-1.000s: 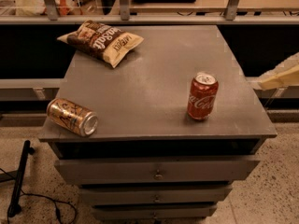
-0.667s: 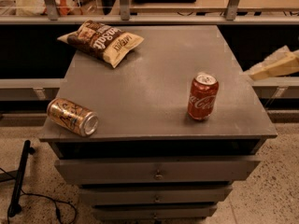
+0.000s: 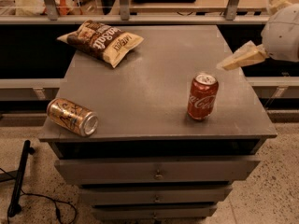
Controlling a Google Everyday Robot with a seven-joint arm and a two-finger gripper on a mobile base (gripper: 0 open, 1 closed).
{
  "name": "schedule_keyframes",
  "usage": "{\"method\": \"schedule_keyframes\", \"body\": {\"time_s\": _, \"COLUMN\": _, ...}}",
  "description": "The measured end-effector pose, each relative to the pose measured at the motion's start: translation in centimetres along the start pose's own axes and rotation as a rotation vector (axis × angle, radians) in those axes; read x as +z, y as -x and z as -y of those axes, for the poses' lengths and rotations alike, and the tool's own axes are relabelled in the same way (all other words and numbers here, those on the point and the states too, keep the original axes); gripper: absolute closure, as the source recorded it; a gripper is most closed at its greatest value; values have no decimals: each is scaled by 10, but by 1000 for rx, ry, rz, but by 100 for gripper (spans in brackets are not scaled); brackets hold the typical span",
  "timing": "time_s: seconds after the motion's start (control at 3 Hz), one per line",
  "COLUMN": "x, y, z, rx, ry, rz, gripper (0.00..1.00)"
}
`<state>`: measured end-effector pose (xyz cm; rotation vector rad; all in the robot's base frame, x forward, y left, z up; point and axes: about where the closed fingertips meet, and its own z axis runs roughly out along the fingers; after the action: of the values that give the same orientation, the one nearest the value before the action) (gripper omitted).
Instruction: Move brown chip bag near coke can
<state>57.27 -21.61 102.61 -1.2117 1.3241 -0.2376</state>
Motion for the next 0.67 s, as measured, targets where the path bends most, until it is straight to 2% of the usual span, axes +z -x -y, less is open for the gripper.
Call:
{"method": "schedule_keyframes", "body": {"time_s": 0.33, "x": 34, "y": 3, "z": -3, "rx": -69, "ry": 0, "rz": 3, "gripper": 0}}
{"method": "schedule_keyframes", "body": {"time_s": 0.67, "x": 38, "y": 5, "z": -3, "rx": -76, "ry": 0, "rz": 4, "gripper": 0}}
